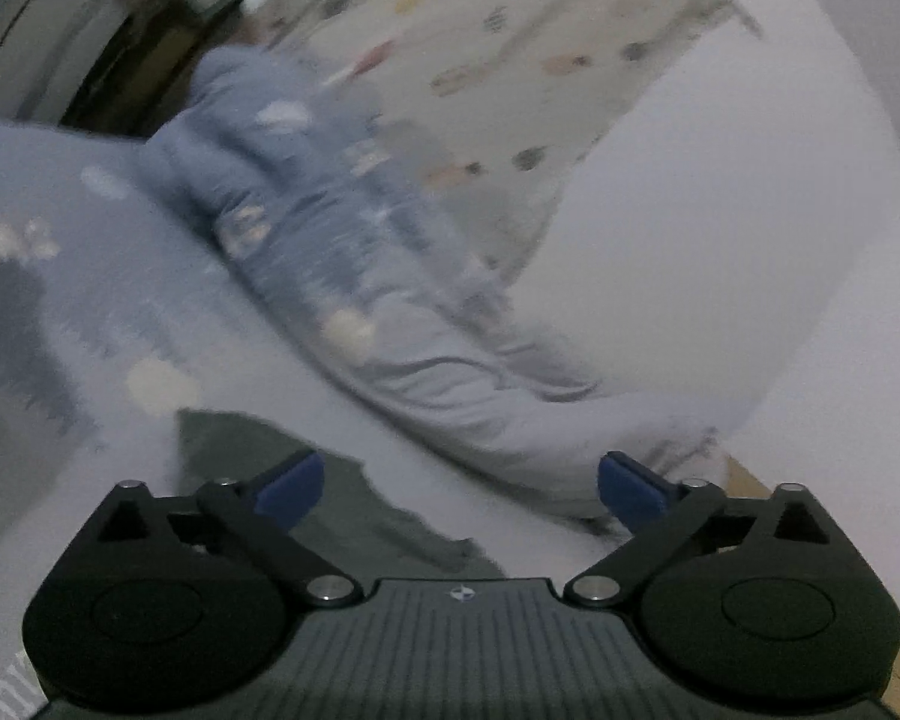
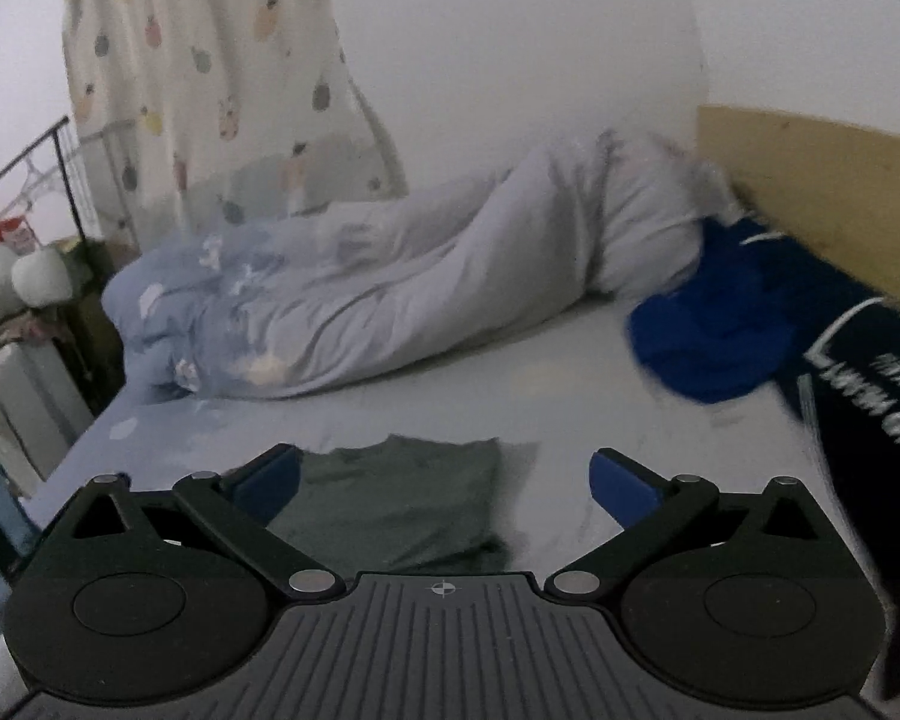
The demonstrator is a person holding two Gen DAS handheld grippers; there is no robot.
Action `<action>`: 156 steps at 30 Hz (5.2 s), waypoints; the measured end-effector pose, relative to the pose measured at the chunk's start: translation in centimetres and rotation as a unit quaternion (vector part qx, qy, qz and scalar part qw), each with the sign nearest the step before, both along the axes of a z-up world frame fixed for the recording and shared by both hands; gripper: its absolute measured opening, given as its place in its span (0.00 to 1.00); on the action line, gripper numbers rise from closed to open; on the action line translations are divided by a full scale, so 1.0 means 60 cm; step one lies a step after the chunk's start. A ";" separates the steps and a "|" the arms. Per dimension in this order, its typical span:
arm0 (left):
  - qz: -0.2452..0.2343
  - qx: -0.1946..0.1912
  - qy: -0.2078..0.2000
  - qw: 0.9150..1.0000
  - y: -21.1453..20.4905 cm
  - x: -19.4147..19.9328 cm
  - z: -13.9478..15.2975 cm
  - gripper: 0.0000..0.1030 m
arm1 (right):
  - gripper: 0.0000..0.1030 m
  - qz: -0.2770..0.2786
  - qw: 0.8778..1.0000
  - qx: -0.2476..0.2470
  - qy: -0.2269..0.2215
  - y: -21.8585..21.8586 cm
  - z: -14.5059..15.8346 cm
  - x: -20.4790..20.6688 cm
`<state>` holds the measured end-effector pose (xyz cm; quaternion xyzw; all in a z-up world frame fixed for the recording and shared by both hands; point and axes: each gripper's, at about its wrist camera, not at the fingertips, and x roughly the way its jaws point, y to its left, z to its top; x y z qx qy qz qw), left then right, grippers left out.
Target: Fold clothes
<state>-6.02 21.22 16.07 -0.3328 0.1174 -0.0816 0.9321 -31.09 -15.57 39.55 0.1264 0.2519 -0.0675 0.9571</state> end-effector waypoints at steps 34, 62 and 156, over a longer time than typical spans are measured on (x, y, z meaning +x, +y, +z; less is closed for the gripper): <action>-0.078 0.287 0.292 0.909 -0.048 -0.286 -0.100 1.00 | 1.00 0.111 0.989 0.088 0.035 0.024 -0.223 -0.237; -0.223 0.213 0.383 0.871 -0.009 -0.328 -0.157 0.26 | 1.00 0.039 0.990 0.014 0.133 0.011 -0.259 -0.163; 0.033 -0.168 0.276 0.946 0.121 -0.225 0.063 0.07 | 0.03 0.137 0.975 0.154 0.085 -0.087 -0.143 -0.021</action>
